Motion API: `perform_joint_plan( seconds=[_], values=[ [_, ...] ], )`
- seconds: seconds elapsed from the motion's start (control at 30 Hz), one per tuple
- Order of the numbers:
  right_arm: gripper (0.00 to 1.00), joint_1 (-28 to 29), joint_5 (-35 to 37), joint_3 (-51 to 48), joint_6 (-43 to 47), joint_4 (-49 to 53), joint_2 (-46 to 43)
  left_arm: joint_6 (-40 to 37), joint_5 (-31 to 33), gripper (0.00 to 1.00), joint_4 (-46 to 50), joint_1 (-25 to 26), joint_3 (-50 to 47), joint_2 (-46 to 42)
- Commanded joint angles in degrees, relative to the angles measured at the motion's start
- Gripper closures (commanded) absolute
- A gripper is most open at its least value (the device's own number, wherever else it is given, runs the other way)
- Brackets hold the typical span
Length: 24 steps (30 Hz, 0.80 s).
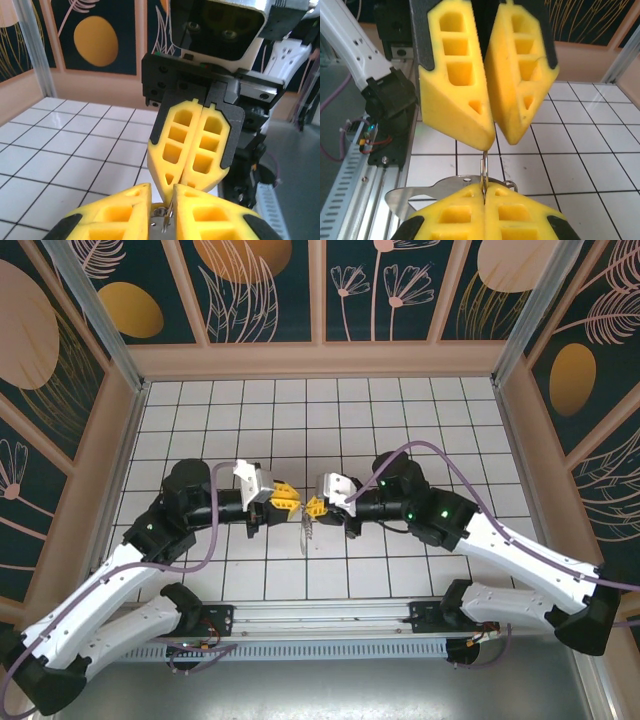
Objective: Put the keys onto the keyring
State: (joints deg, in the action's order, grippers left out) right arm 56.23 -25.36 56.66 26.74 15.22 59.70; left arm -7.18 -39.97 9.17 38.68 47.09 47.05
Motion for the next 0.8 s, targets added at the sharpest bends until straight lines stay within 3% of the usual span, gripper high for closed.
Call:
perform_joint_plan(
  seconds=[0.0, 0.37, 0.77],
  values=[
    [1.0, 0.0, 1.1, 3.6, 2.7, 3.6, 0.7, -6.6, 0.7, 0.8, 9.3, 0.2, 3.0, 2.0],
    [1.0, 0.0, 1.7, 5.3, 3.6, 6.0, 3.1, -9.7, 0.2, 0.71, 13.4, 0.9, 5.1, 4.5],
    [1.0, 0.0, 1.8, 5.8, 3.6, 6.4, 4.2, -9.9, 0.1, 0.71, 14.0, 1.0, 4.9, 4.6]
  ],
)
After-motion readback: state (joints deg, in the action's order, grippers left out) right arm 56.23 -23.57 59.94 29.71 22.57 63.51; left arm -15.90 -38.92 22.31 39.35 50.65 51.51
